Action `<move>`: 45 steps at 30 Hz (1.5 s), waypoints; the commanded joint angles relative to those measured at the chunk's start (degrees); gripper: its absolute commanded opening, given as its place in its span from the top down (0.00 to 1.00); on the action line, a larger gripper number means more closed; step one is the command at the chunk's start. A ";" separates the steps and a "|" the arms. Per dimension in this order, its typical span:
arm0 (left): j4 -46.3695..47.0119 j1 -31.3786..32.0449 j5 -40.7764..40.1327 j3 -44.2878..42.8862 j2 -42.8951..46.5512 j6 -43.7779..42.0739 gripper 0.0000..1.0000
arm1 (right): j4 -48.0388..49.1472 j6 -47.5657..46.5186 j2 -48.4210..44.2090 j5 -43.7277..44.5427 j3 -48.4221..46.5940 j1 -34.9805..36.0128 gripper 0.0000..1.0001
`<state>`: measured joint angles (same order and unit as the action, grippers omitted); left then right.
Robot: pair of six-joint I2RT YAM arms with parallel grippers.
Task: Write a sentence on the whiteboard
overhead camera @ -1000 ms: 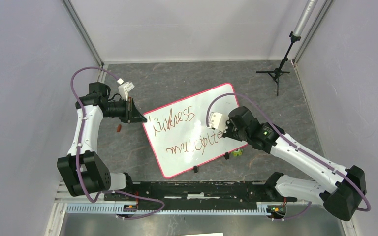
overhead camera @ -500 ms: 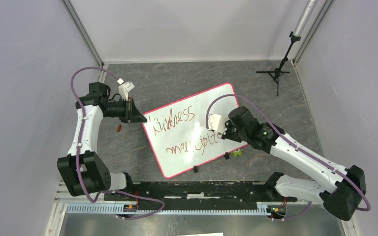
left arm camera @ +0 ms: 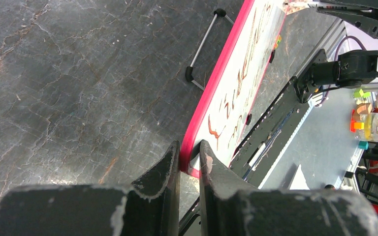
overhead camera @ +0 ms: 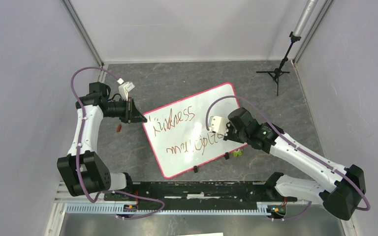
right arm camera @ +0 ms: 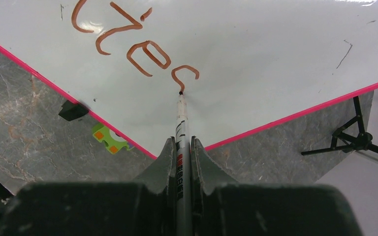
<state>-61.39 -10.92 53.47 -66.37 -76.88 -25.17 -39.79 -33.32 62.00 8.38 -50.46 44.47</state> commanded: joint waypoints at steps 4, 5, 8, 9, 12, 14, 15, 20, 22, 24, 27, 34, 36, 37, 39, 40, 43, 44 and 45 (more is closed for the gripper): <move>0.83 1.21 -5.14 0.15 -0.69 0.16 0.93 | -4.82 -1.03 2.09 -1.81 -1.39 -0.18 1.00; 0.90 1.16 -5.08 0.19 -0.64 0.12 0.93 | -5.27 -1.18 2.28 -3.08 -1.60 -0.17 1.00; 0.91 1.17 -5.13 0.27 -0.76 0.12 0.93 | -4.82 -1.22 2.18 -7.55 -2.47 -0.17 1.00; 0.92 1.16 -5.16 0.27 -0.79 0.15 0.93 | -4.28 -1.09 2.01 -8.18 -2.66 -0.17 1.00; 0.91 1.13 -5.18 0.34 -0.52 0.21 0.93 | -2.60 -0.24 1.79 -10.51 -3.53 -0.17 1.00; 0.89 1.21 -5.22 0.45 -0.32 0.21 0.93 | -1.17 0.70 0.88 -10.75 -3.77 -0.17 1.00; 0.88 1.16 -5.22 0.52 -0.23 0.29 0.93 | -0.54 1.03 0.29 -10.76 -3.85 -0.22 1.00; 0.92 1.16 -5.05 0.45 -0.12 0.23 0.93 | -2.19 0.75 -1.10 -7.43 -5.23 -0.24 1.00; 0.85 1.21 -5.03 0.45 -0.10 0.25 0.93 | -3.49 0.03 -1.56 -5.72 -5.03 -0.31 1.00; 0.90 1.14 -5.05 0.50 -0.10 0.13 0.93 | -4.42 -0.71 -2.00 -4.64 -4.25 -0.56 1.00; 0.92 1.16 -5.18 0.53 0.18 0.15 0.93 | -5.35 -1.96 -2.31 -4.10 -1.95 -0.70 1.00; 0.89 1.16 -5.40 0.58 0.22 0.29 0.93 | -5.38 -3.07 -1.81 -1.94 1.02 -0.68 1.00; 0.87 1.16 -5.39 0.63 0.08 0.16 0.93 | -4.50 -2.90 -0.87 -0.39 1.97 -0.70 1.00; 0.92 1.16 -5.40 0.63 -0.05 0.16 0.93 | -3.98 -2.93 -0.51 0.15 2.32 -0.69 1.00; 0.92 1.16 -5.48 0.63 -0.03 0.12 0.93 | -2.88 -2.80 0.21 0.48 2.73 -0.70 1.00; 0.84 1.16 -5.55 0.63 -0.10 0.19 0.93 | -2.72 -2.81 0.39 0.46 2.68 -0.70 1.00; 0.86 1.17 -5.66 0.60 -0.10 0.14 0.93 | -2.77 -3.10 0.62 0.20 1.71 -0.70 1.00; 0.92 1.16 -5.66 0.52 -0.14 0.21 0.92 | -2.98 -3.38 0.50 -0.37 1.15 -0.70 1.00; 0.86 1.21 -5.64 0.54 -0.11 0.20 0.90 | -3.16 -3.64 0.28 -1.23 0.56 -0.70 1.00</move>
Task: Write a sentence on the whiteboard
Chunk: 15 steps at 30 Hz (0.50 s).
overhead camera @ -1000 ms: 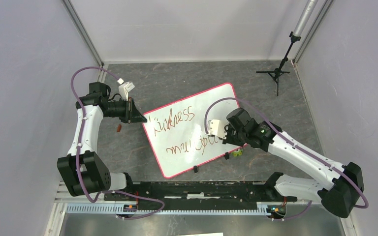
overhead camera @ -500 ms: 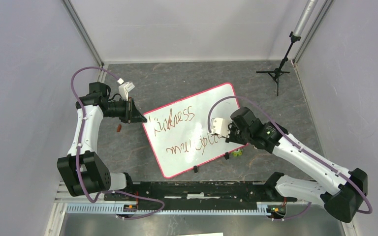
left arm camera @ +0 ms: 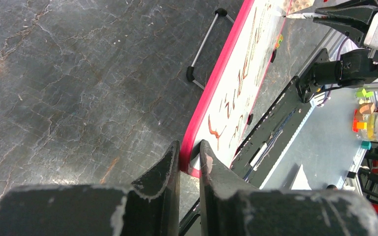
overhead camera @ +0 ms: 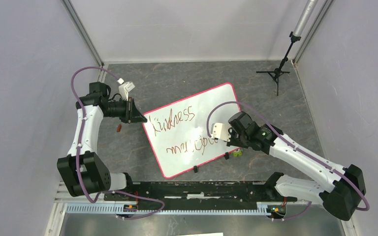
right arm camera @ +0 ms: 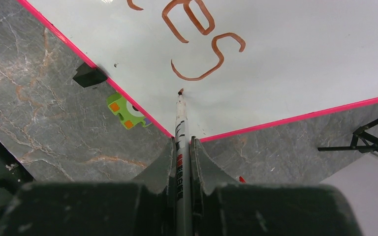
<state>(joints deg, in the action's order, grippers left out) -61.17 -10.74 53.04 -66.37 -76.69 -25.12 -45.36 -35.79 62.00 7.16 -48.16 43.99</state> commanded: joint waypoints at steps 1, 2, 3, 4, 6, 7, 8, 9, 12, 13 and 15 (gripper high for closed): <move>0.63 0.99 -5.21 0.54 -0.23 0.18 0.88 | 2.18 -1.19 -0.13 -1.26 -2.60 -0.21 1.00; 0.70 0.98 -5.22 0.47 -0.12 0.21 0.85 | 1.93 -1.37 -0.46 -2.58 -3.37 -0.21 1.00; 0.68 0.99 -5.30 0.32 0.08 0.24 0.81 | 1.65 -1.55 -0.83 -4.20 -4.27 -0.17 1.00; 0.66 1.03 -5.46 0.13 0.15 0.40 0.75 | 1.54 -1.80 -1.11 -5.47 -5.09 -0.22 1.00; 0.55 1.01 -6.31 -0.62 0.52 0.71 0.63 | 1.33 -2.33 -1.51 -6.98 -6.33 -0.21 1.00; 0.23 1.00 -6.81 -1.12 0.71 0.54 0.58 | 1.52 -2.58 -1.77 -7.05 -6.68 -0.22 1.00; 0.05 0.95 -7.13 -1.58 1.01 0.54 0.51 | 1.72 -2.74 -2.00 -8.51 -7.12 -0.22 1.00; -0.02 0.83 -7.21 -1.94 1.36 0.81 0.46 | 1.98 -2.95 -2.12 -8.80 -7.51 -0.24 1.00; -0.46 0.50 -6.30 -4.02 2.27 1.42 0.33 | 2.34 -2.90 -1.74 -9.63 -9.30 -0.17 1.00; -0.74 0.48 -5.76 -5.06 2.51 1.61 0.30 | 2.45 -2.76 -1.29 -10.26 -10.08 -0.22 1.00; -1.95 0.13 -4.73 -7.72 2.66 1.83 0.24 | 2.98 -1.50 -0.70 -11.28 -11.54 -0.35 1.00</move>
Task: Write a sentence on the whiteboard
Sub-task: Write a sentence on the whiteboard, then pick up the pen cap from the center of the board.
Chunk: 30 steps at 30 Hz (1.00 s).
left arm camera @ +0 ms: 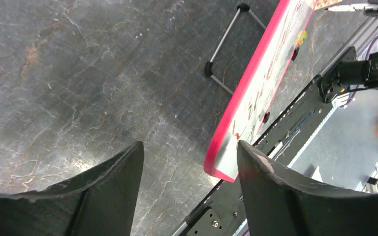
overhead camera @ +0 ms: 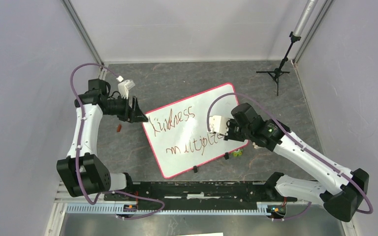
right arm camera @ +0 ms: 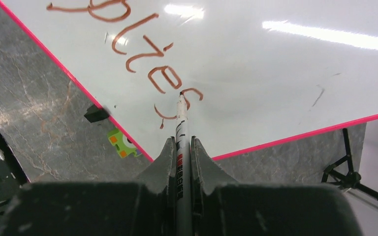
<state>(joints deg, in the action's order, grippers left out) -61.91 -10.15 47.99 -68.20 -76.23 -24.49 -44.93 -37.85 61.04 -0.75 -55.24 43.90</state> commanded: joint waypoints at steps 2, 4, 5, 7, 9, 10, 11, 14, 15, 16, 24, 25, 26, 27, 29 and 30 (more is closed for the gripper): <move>-2.55 -2.89 1.75 -9.45 2.37 0.90 0.19 | 4.34 2.77 0.50 -4.16 -5.71 -0.51 1.00; -4.74 -7.51 2.70 -13.30 1.65 -0.77 0.12 | 5.61 5.04 1.03 -5.59 -7.63 -1.36 1.00; -6.04 -9.74 2.54 -15.47 0.59 -2.19 0.09 | 6.13 6.21 1.62 -6.40 -8.97 -1.94 1.00; -8.90 -13.27 0.02 -18.25 -2.29 -5.81 0.08 | 7.03 8.18 2.53 -8.72 -11.13 -3.51 1.00; -9.72 -17.48 -1.33 -19.00 -5.02 -7.76 0.09 | 8.00 10.02 3.37 -11.38 -13.15 -5.16 1.00; -9.78 -19.18 -1.97 -18.86 -6.49 -8.42 0.11 | 8.40 10.77 3.95 -12.55 -14.18 -5.88 1.00; -9.79 -20.59 -3.44 -18.55 -7.65 -9.22 0.14 | 8.82 12.07 4.55 -13.09 -15.06 -6.82 1.00; -6.52 -21.78 -9.89 -14.88 -10.25 -11.16 0.21 | 9.77 15.29 6.72 -17.61 -17.64 -10.56 1.00; -4.95 -21.79 -11.59 -13.25 -10.84 -11.53 0.23 | 10.15 16.27 7.33 -19.74 -18.06 -11.78 1.00; -3.34 -21.84 -13.04 -11.49 -11.38 -12.13 0.24 | 10.58 17.18 7.73 -21.64 -18.36 -13.29 1.00; 10.56 -21.60 -18.21 -3.22 -19.88 -11.54 0.38 | 14.14 20.95 8.82 -27.15 -19.58 -16.96 1.00; 11.85 -21.13 -19.09 -2.53 -20.63 -11.60 0.39 | 14.31 21.26 8.92 -27.34 -19.72 -17.07 1.00; 13.62 -20.46 -20.61 -1.57 -21.00 -11.79 0.39 | 14.57 21.45 9.05 -27.48 -19.73 -17.09 1.00; 15.82 -19.56 -23.23 -0.21 -21.23 -11.73 0.39 | 14.69 21.58 9.28 -27.50 -19.74 -17.18 1.00; 20.68 -18.40 -27.09 2.01 -21.71 -11.57 0.41 | 15.00 21.75 9.67 -27.46 -19.39 -17.18 1.00; 21.78 -17.86 -28.66 2.40 -22.35 -11.20 0.42 | 15.09 21.83 9.84 -27.47 -19.16 -17.21 1.00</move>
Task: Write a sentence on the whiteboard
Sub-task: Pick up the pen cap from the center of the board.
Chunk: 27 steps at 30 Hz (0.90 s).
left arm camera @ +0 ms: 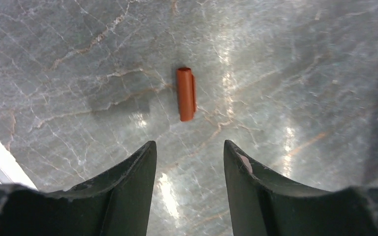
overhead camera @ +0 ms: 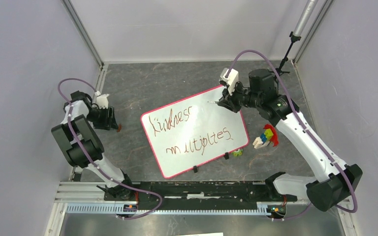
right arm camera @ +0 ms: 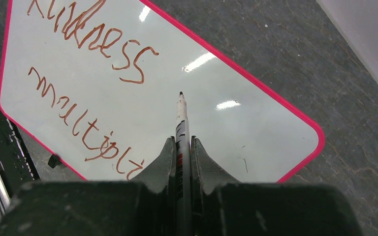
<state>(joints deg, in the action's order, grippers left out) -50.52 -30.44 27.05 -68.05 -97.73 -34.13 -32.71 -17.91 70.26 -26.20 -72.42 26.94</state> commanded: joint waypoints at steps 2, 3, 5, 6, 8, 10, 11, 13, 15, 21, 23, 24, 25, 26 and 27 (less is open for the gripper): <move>11.35 2.84 -8.50 2.16 -2.45 -1.06 0.42 | 3.21 1.94 0.92 -2.02 -1.60 -0.22 1.00; 11.49 3.10 -8.50 2.06 -3.29 -0.95 0.43 | 3.34 2.00 1.03 -2.02 -1.54 -0.22 1.00; 12.07 4.08 -8.62 2.28 -4.61 -1.05 0.43 | 3.43 1.92 1.35 -2.11 -1.55 -0.26 1.00; 12.32 4.59 -8.61 2.60 -5.23 -1.33 0.43 | 3.44 1.92 1.49 -2.06 -1.63 -0.24 1.00; 13.23 5.75 -9.69 3.16 -6.32 -1.43 0.44 | 3.29 1.76 1.71 -2.11 -1.67 -0.24 1.00; 13.81 6.62 -10.27 3.73 -7.13 -1.47 0.46 | 3.18 1.58 1.89 -1.98 -1.75 -0.22 1.00; 14.18 7.17 -10.76 4.16 -7.37 -1.55 0.47 | 3.10 1.41 1.98 -1.89 -1.73 -0.23 1.00; 15.14 8.17 -12.58 5.35 -7.56 -1.94 0.51 | 3.00 1.15 2.08 -1.67 -1.65 -0.22 1.00; 15.77 9.05 -14.11 6.94 -7.22 -2.73 0.53 | 2.87 0.86 2.23 -1.42 -1.65 -0.27 1.00; 14.59 9.70 -14.52 10.37 -4.87 -3.89 0.67 | 2.91 0.33 2.36 -1.06 -1.24 -0.31 1.00; 14.03 9.69 -13.75 11.46 -4.01 -4.48 0.70 | 3.08 0.25 2.23 -1.05 -0.88 -0.31 1.00; 13.39 9.81 -13.16 11.61 -3.77 -5.02 0.71 | 3.22 0.33 2.09 -1.08 -0.62 -0.33 1.00; 12.99 9.87 -12.72 11.71 -3.66 -5.19 0.72 | 3.39 0.33 2.02 -1.06 -0.34 -0.31 1.00; 12.74 9.88 -12.40 11.65 -3.48 -5.18 0.73 | 3.51 0.33 1.93 -1.05 -0.14 -0.31 1.00; 12.58 9.83 -12.24 11.58 -3.39 -5.13 0.76 | 3.61 0.33 1.79 -1.06 0.12 -0.31 1.00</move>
<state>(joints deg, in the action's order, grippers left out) -32.86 -21.02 12.45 -59.72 -99.46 -36.84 -30.98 -17.02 72.51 -27.00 -72.40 26.87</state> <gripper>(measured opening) 0.280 0.124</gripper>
